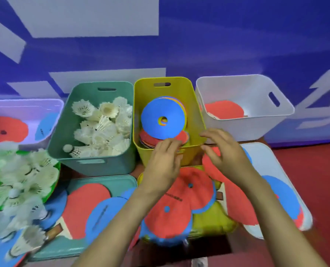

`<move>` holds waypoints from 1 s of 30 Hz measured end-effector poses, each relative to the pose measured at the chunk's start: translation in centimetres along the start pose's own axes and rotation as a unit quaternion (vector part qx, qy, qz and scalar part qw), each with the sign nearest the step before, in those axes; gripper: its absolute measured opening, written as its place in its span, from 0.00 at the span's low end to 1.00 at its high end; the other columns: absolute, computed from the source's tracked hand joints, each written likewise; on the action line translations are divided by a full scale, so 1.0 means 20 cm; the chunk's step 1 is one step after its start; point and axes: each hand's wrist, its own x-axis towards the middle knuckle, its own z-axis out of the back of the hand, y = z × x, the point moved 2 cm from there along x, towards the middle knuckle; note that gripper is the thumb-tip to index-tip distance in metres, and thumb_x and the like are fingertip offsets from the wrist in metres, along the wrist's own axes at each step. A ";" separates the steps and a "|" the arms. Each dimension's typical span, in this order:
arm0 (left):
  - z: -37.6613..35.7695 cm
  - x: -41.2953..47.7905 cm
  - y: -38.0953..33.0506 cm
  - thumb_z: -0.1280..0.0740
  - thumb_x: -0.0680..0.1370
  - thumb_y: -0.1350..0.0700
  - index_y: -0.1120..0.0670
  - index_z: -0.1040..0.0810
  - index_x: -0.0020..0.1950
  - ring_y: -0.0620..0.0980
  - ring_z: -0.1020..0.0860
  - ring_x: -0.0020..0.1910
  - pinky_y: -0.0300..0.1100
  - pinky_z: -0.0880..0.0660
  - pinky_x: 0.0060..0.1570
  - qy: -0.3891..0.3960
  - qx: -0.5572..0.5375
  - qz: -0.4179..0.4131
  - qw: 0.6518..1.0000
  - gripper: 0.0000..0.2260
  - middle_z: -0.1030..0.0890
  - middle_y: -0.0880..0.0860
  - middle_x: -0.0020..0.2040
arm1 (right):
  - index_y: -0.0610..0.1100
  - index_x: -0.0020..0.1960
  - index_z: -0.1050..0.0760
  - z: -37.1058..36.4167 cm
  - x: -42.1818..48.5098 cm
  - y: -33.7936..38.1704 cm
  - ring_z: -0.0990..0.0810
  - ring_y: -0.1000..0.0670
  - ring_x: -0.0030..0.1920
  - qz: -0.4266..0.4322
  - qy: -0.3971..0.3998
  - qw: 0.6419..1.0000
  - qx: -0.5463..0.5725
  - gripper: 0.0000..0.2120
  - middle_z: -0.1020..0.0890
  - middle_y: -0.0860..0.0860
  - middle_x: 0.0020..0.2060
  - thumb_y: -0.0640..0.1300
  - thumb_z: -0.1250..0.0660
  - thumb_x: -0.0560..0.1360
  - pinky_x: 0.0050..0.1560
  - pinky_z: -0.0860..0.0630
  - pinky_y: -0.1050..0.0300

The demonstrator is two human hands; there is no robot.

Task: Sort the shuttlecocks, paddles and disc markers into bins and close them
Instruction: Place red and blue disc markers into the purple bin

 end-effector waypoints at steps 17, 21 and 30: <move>-1.28 0.01 -0.64 0.34 0.75 0.56 0.60 0.33 0.68 0.59 0.32 0.65 0.45 0.37 0.66 0.324 0.017 0.149 0.934 0.23 0.30 0.60 0.65 | 0.40 0.72 0.42 0.14 -0.94 -1.31 0.37 0.39 0.68 -0.369 0.254 0.891 -0.070 0.31 0.36 0.40 0.68 0.38 0.34 0.72 0.68 0.38 0.51; -1.41 0.03 -0.73 0.35 0.74 0.54 0.62 0.30 0.64 0.57 0.31 0.65 0.42 0.38 0.62 0.355 -0.038 0.188 0.915 0.21 0.27 0.61 0.63 | 0.45 0.75 0.49 0.14 -0.92 -1.41 0.45 0.41 0.72 -0.389 0.287 0.869 -0.104 0.38 0.44 0.43 0.72 0.41 0.32 0.72 0.67 0.37 0.46; -1.57 0.03 -0.85 0.34 0.70 0.61 0.61 0.35 0.58 0.54 0.33 0.56 0.41 0.34 0.50 0.292 -0.151 0.369 0.869 0.19 0.33 0.60 0.58 | 0.44 0.69 0.41 0.16 -0.99 -1.48 0.40 0.42 0.66 -0.456 0.265 0.846 -0.076 0.37 0.39 0.45 0.66 0.51 0.27 0.68 0.61 0.35 0.43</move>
